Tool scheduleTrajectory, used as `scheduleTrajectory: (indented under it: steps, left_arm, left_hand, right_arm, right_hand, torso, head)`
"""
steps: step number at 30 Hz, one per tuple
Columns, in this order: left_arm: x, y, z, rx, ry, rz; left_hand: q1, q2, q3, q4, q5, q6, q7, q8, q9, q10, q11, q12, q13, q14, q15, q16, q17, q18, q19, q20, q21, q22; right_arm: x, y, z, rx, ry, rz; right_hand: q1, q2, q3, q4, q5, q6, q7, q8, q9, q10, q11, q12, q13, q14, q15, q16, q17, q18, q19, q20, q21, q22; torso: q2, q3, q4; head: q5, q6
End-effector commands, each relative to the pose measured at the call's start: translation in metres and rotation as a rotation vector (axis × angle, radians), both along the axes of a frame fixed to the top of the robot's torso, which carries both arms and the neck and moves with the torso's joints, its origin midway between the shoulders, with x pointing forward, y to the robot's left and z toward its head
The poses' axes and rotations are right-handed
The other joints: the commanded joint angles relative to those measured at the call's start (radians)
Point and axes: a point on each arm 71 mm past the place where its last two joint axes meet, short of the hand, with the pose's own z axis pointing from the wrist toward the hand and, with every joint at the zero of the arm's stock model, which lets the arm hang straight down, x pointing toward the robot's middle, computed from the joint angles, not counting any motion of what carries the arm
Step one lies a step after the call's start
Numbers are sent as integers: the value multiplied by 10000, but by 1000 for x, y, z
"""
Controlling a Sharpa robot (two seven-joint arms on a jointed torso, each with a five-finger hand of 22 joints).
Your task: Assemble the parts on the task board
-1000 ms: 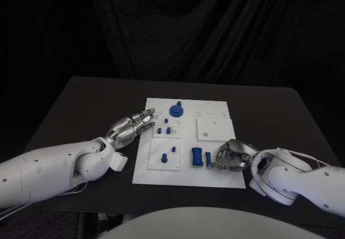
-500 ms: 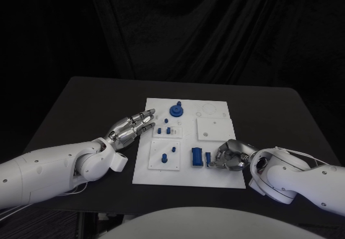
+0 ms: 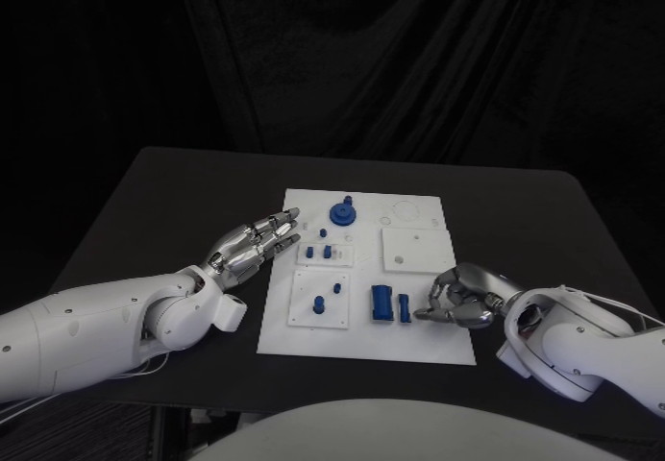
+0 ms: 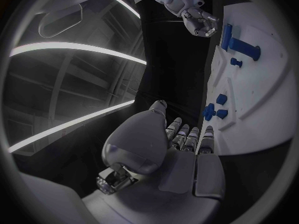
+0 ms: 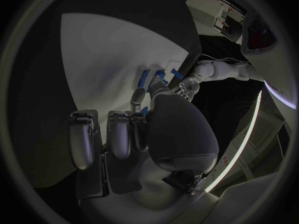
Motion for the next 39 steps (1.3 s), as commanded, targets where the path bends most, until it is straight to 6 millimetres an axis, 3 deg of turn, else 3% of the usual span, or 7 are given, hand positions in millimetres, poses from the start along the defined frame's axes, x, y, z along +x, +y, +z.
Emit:
scheduleTrajectory:
  steps: [1, 3, 5, 20, 36, 37, 39]
  left_arm:
    - [-2, 0, 6, 117, -765, 421]
    - [-3, 0, 7, 156, -832, 458]
    - [-3, -1, 10, 211, -963, 546]
    - [9, -4, 35, 529, -2424, 1205]
    - [16, -15, 33, 437, -2548, 918]
    - [16, -13, 23, 1084, -1410, 849]
    - [16, -14, 24, 1092, -1414, 880]
  left_hand:
    - [86, -26, 5, -43, 46, 76, 25, 35, 8, 5, -94, 40, 10, -3, -38, -37, -11, 113, 3, 19, 5, 13]
    - [84, -38, -3, -48, 45, 99, 20, 41, 11, 12, -105, 60, 13, -3, -56, -37, -11, 117, 3, 3, 5, 13]
    - [43, -223, -166, -21, 91, 273, -118, 89, 28, 113, -266, 251, 42, -3, -441, -37, -11, 178, -22, -325, -14, -2]
    - [-171, -328, -827, 799, -100, -47, -853, -69, -44, 119, -1109, 267, 31, -3, -1392, -37, -11, -133, -79, -1581, -61, -43]
    - [-21, -174, -788, 780, -45, -19, -686, -74, -45, 10, -1106, 65, 2, -3, -1273, -37, -11, -117, -79, -1432, -61, -43]
    - [-4370, -1044, -105, -76, -1561, -662, -930, -348, -326, -160, -1125, -258, -201, -3, -1215, -37, -11, -441, -79, -2040, -61, -43]
    - [-4619, -1029, -56, -125, -1647, -699, -930, -348, -326, -160, -1125, -298, -201, -3, -1215, -37, -11, -441, -79, -2040, -61, -43]
  right_arm:
    - [12, -1, 28, 1598, -1869, 56]
    - [16, -3, 38, 1946, -2257, 58]
    - [22, -6, 52, 2631, -2761, 27]
    - [46, -15, 70, 5637, -3648, -351]
    - [40, -13, 44, 6871, -2370, -51]
    - [42, -15, 44, 6331, -2603, -315]
    - [42, -14, 45, 6356, -2607, -347]
  right_hand:
    - [-10, -43, -20, 10, -44, 22, 27, 31, 8, 1058, -49, 26, 2631, 1056, -76, 29, 2634, -75, 1034, -71, 28, 2631]
    - [-10, -43, -20, 10, -44, 22, 27, 31, 8, 1058, -49, 26, 2631, 1056, -76, 29, 2634, -75, 1034, -71, 28, 2631]
    - [1951, 463, 1426, -102, 3780, -523, 503, -1678, -1357, -141, 424, -949, 1716, -511, 405, -1834, -516, 1003, -2251, 273, -4467, 750]
    - [466, 494, 2082, -49, 5341, -3256, 1849, -4385, -4970, -9895, 2824, -11635, -8064, -8723, 3228, -12413, -10140, 1079, -8516, 2660, -14700, -5585]
    - [1059, 1023, 0, -47, 5156, -5460, 828, -4043, -7036, -13465, 2265, -11054, -10347, -13290, 2731, -13929, -12356, 573, -13831, 2921, -15456, -11594]
    - [-3217, 1438, -319, -910, 3479, -6495, 97, -5213, -7751, -13766, 1785, -12476, -11118, -13652, 2247, -14488, -13074, -77, -14670, 2042, -15674, -11999]
    - [-3439, 1438, -319, -965, 3337, -6596, 97, -5260, -7841, -13825, 1745, -12544, -11215, -13704, 2210, -14489, -13074, -77, -14670, 1982, -15674, -12062]
  torso:
    - [-192, 17, 17]
    - [-360, 43, -13]
    - [-488, 61, -25]
    - [-986, 140, -232]
    - [-1006, 238, -269]
    - [-1019, 207, -281]
    - [-1018, 210, -281]
  head:
    - [-7, -2]
    - [37, -2]
    - [66, -2]
    - [204, -2]
    - [108, -2]
    - [129, 0]
    - [125, 20]
